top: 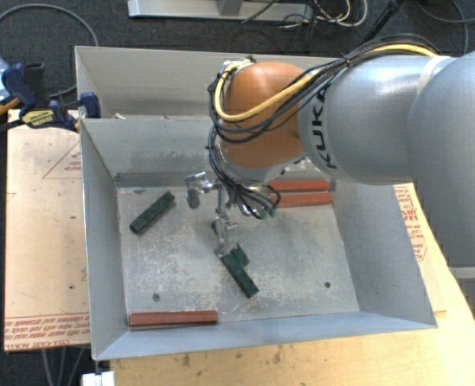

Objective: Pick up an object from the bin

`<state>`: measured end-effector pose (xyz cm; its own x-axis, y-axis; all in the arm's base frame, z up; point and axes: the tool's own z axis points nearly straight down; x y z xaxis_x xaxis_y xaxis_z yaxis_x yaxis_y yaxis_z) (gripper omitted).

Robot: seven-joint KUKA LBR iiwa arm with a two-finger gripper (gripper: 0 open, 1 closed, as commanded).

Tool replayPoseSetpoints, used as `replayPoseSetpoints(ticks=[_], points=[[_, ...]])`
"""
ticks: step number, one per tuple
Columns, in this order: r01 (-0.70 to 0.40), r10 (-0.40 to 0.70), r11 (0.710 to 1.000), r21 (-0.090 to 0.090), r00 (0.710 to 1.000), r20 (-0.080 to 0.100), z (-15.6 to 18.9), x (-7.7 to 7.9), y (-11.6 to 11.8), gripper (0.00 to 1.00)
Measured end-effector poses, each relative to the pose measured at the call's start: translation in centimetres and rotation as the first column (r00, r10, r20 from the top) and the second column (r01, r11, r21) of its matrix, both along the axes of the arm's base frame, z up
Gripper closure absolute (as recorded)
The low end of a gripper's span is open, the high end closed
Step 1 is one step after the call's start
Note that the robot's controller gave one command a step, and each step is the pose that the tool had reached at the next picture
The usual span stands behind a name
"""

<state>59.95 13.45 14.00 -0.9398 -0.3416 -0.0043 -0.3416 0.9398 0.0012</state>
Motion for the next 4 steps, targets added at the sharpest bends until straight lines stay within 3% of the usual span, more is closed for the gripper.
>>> replayPoseSetpoints(ticks=[1, 2, 3, 4], points=[[-0.197, 0.197, 0.98, 0.001, 0.98, 0.005, 5.3, 3.3, 8.0, 0.0], [-0.444, 0.444, 0.896, -0.001, 0.896, -0.003, -7.3, 4.3, 6.1, 0.0], [-0.443, 0.443, 0.896, -0.001, 0.896, 0.002, -6.8, 4.5, 6.2, 1.0], [-0.46, 0.46, 0.888, -0.003, 0.888, 0.008, 4.4, 2.3, 7.0, 1.0]])
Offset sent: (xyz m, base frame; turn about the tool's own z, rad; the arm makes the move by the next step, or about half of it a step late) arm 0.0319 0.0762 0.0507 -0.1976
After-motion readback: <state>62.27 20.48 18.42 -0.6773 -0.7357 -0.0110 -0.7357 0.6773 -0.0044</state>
